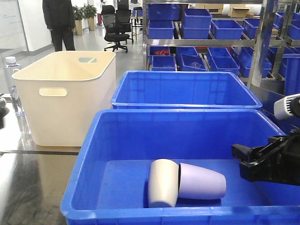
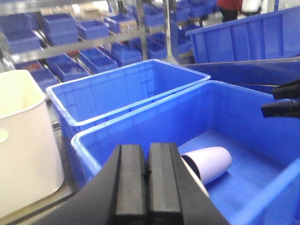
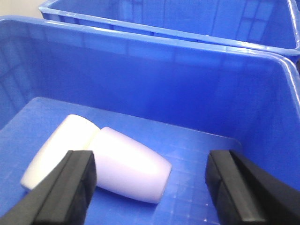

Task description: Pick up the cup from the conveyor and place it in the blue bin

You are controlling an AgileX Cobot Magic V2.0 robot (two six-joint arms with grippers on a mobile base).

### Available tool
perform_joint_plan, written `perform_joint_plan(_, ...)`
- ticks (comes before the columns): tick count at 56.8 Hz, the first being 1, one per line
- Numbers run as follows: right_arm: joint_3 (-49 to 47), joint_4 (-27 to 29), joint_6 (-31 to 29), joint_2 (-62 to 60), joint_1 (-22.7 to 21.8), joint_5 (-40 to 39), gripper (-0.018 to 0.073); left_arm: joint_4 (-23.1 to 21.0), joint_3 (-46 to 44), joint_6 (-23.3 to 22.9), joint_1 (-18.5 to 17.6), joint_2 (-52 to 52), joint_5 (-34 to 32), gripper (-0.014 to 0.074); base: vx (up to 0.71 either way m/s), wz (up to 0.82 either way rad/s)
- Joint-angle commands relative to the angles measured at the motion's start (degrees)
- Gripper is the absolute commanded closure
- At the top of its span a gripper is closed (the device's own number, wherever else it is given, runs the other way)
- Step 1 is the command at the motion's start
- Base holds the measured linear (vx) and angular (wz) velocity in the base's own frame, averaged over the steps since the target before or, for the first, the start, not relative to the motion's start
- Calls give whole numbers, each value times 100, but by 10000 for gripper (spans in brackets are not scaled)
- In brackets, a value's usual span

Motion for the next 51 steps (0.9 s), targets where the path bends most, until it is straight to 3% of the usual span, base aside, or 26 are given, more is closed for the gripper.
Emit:
perform_joint_plan(1, -189, -39, 1, -83, 8, -421, 11, -123, 584, -89, -38, -638, -763, 600, 0, 0)
perform_joint_plan(19, -189, -39, 1, -83, 8, -421, 13, -107, 2530, -103, -38, -1930, -767, 600, 0, 0)
perform_joint_plan(38, -189, -39, 1, -83, 8, -421, 13, -97, 2835, -98, -32, -2018, -953, 600, 0, 0)
perform_joint_plan(42, -189, -39, 1, -83, 8, -444, 13, -88, 3007, -98, 86, -2192, -1142, 600, 0, 0)
perform_joint_plan(51, -189, -39, 1, -83, 8, -444, 13, -39, 3823, -104, 745, -2983, -2136, 600, 0, 0)
